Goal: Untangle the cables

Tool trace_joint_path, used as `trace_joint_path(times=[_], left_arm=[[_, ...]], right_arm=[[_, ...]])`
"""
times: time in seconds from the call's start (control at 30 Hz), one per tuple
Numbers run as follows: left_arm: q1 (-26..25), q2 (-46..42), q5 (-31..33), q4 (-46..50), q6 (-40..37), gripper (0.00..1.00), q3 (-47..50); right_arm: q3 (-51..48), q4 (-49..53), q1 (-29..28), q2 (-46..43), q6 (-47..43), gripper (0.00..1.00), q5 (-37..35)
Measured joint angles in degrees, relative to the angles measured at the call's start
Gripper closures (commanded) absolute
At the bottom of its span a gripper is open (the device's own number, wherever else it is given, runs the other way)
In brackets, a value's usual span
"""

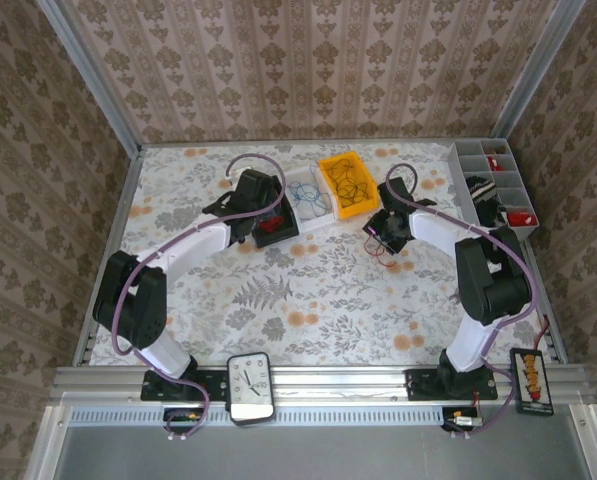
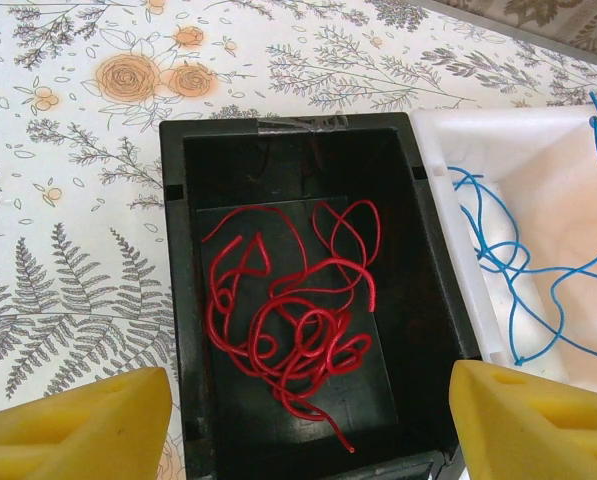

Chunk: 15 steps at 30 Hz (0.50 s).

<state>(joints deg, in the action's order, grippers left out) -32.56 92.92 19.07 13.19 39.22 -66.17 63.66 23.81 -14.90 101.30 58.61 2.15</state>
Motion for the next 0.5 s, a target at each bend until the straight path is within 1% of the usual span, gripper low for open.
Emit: trace_joint_path(times=[0.1,0.17,0.23,0.27,0.37,0.47,0.5], left_arm=[[0.0,0.0,0.0,0.0,-0.2,0.26,0.0],[0.0,0.0,0.0,0.0,-0.2,0.26,0.0],[0.0,0.0,0.0,0.0,-0.2,0.26,0.0],[0.0,0.0,0.0,0.0,-0.2,0.26,0.0],[0.0,0.0,0.0,0.0,-0.2,0.26,0.2],[0.0,0.0,0.3,0.0,-0.2,0.27,0.5],[0.0,0.0,0.5,0.1,-0.2,0.27,0.7]], right_arm=[[0.0,-0.1,0.0,1.0,0.1,0.5,0.0],[0.0,-0.1,0.0,1.9,0.1,0.55,0.0],[0.0,-0.2,0.0,2.5,0.0,0.64,0.0],[0.0,-0.2,0.0,2.7,0.0,0.72,0.0],[0.0,-0.4,0.0,2.8,-0.8,0.9,-0.1],[0.0,-0.3,0.0,2.8,-1.9,1.0,-0.4],[0.0,-0.3,0.0,2.7,-2.6,1.0,-0.5]])
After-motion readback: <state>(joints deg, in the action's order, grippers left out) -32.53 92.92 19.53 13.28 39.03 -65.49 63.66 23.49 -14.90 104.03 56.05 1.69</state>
